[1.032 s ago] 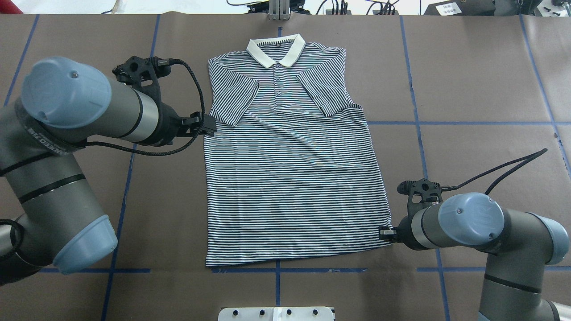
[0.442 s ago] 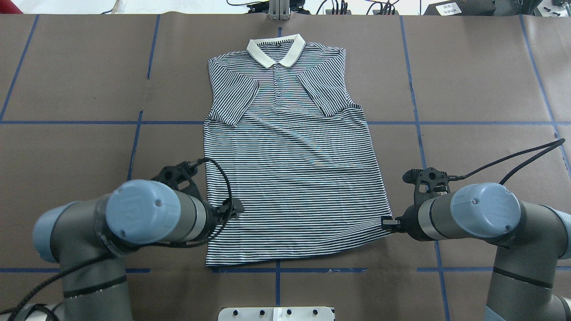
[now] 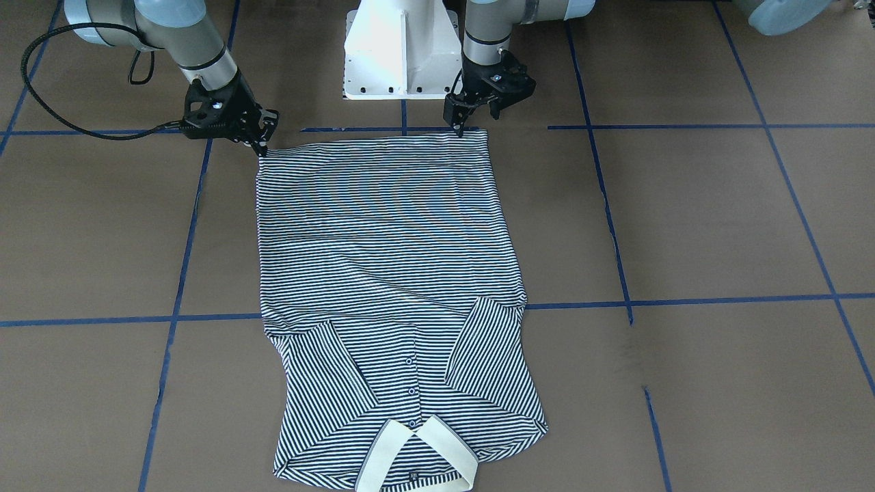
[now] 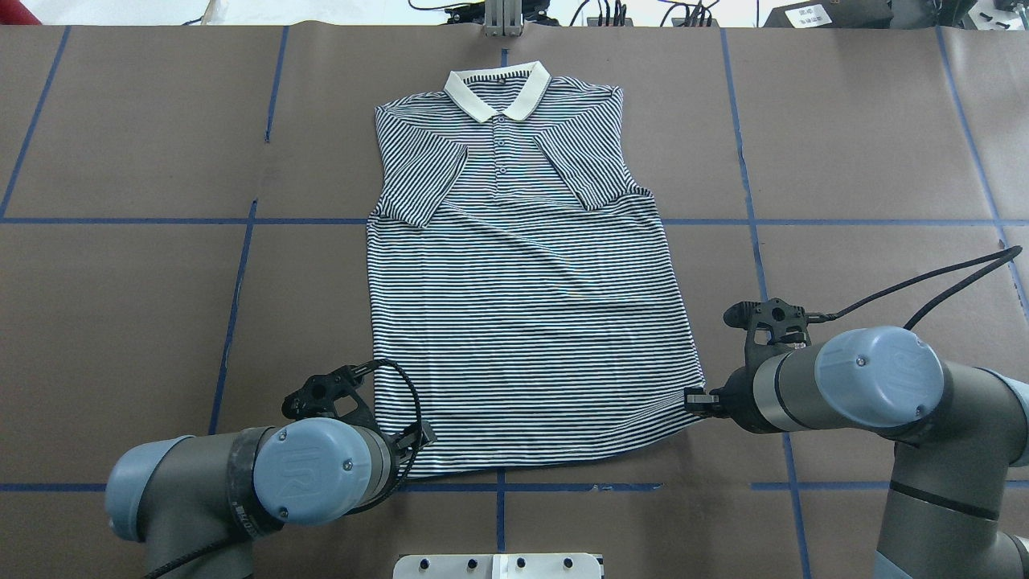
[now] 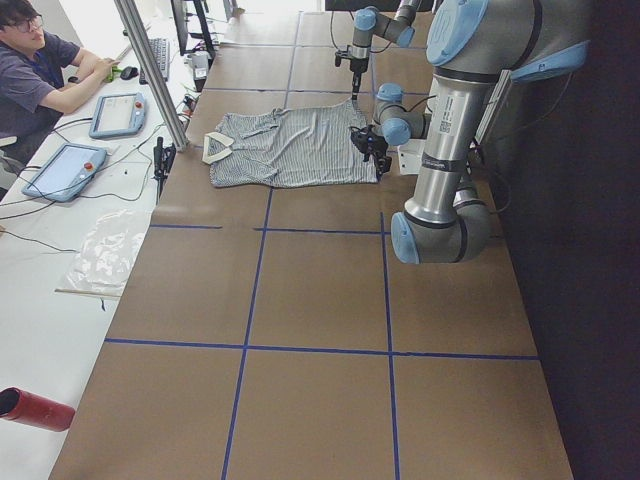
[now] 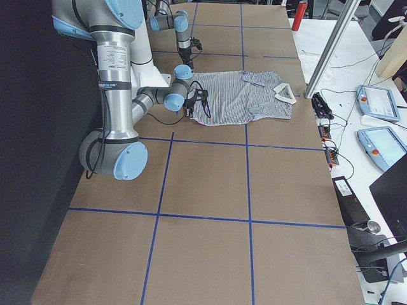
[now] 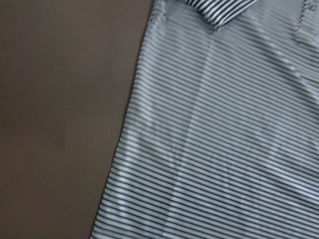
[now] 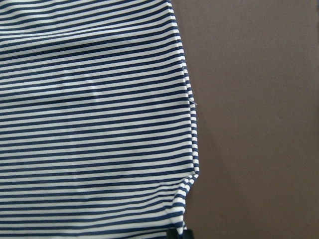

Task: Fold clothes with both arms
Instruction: 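Grasp the hem corners with both grippers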

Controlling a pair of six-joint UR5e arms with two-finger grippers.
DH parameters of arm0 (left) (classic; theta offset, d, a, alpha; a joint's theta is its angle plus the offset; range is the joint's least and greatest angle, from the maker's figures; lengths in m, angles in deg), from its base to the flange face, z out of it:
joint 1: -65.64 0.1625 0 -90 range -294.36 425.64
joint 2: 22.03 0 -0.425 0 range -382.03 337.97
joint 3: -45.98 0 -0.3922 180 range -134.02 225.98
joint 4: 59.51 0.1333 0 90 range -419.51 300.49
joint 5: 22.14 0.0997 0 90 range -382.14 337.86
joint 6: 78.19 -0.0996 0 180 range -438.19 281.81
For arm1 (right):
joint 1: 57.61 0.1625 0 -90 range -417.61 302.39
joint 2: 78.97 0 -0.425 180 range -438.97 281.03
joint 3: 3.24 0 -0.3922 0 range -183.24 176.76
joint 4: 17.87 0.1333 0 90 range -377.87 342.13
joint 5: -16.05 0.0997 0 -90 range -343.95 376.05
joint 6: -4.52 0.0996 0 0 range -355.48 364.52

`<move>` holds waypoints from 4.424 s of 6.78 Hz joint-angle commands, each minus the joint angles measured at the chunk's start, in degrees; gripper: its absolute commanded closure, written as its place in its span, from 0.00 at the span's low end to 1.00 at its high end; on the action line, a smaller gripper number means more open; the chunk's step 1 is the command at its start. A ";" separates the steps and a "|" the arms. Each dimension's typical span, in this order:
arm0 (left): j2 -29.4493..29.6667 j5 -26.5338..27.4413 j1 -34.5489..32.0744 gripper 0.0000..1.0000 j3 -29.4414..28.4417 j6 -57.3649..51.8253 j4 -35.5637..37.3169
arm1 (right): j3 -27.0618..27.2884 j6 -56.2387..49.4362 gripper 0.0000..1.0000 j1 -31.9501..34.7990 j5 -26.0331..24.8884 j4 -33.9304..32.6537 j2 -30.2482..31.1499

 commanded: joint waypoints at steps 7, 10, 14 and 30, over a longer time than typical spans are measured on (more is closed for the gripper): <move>-1.28 0.53 0.53 0.10 -2.40 0.65 -4.33 | 0.35 -0.01 1.00 0.55 0.06 -0.07 0.18; -1.28 0.53 0.61 0.24 -2.92 0.83 -4.24 | 0.26 -0.01 1.00 0.55 0.06 -0.07 0.19; -1.02 0.53 0.61 0.36 -3.20 1.53 -4.33 | 0.61 -0.01 1.00 0.73 0.06 -0.16 0.36; -1.28 0.44 0.61 1.00 -2.84 1.36 -4.15 | 0.61 -0.01 1.00 0.99 0.24 -0.16 0.36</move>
